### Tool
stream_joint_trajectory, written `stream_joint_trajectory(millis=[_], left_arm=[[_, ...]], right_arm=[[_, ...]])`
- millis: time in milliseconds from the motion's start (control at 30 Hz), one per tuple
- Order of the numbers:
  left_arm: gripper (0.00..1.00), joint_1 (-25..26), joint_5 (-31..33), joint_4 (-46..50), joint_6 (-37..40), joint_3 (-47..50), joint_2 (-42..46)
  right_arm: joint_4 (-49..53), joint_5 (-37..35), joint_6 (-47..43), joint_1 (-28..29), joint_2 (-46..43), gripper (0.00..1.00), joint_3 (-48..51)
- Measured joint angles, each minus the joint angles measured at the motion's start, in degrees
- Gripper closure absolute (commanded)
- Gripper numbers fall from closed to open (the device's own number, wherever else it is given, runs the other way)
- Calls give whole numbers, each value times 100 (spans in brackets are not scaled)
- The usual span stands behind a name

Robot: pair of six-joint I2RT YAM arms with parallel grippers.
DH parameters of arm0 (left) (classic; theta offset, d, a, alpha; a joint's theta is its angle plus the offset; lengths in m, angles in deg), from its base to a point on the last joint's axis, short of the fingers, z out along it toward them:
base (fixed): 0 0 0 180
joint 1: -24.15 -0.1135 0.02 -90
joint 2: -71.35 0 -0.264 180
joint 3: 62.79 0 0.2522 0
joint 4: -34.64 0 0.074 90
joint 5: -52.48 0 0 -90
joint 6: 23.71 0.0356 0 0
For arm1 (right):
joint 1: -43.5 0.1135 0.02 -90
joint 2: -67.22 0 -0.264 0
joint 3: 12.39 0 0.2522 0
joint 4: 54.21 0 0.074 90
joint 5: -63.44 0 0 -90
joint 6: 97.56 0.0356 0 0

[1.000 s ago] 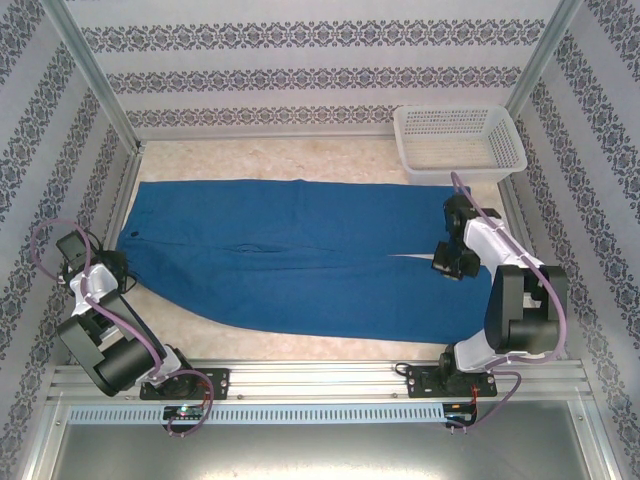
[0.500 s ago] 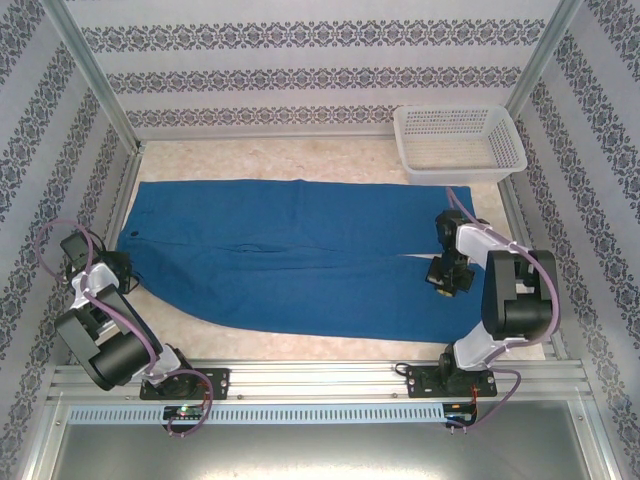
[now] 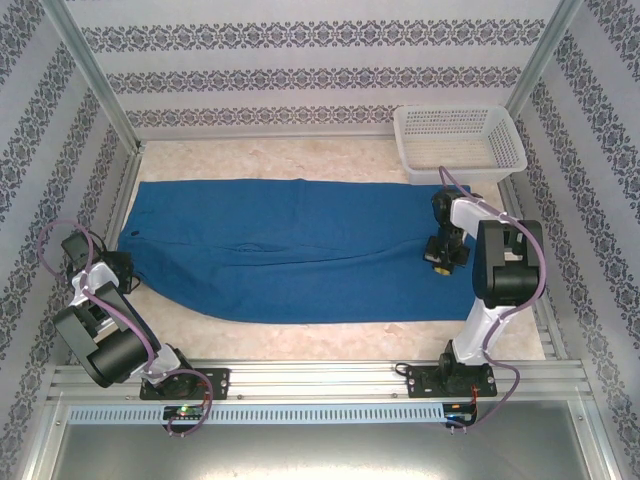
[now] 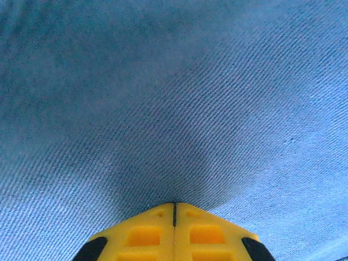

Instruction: Roll up the long pants

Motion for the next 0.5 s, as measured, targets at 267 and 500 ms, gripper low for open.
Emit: stream_joint_trajectory(millis=[267,500], left_arm=[[100,4,-129,0,-4,-48,-74],[100,118,-238,-68,-44,-57,-92]], right_arm=[[-31,9,-262,-160,531,100,-793],[-133,-7,-413,-291,767,100,-1165]])
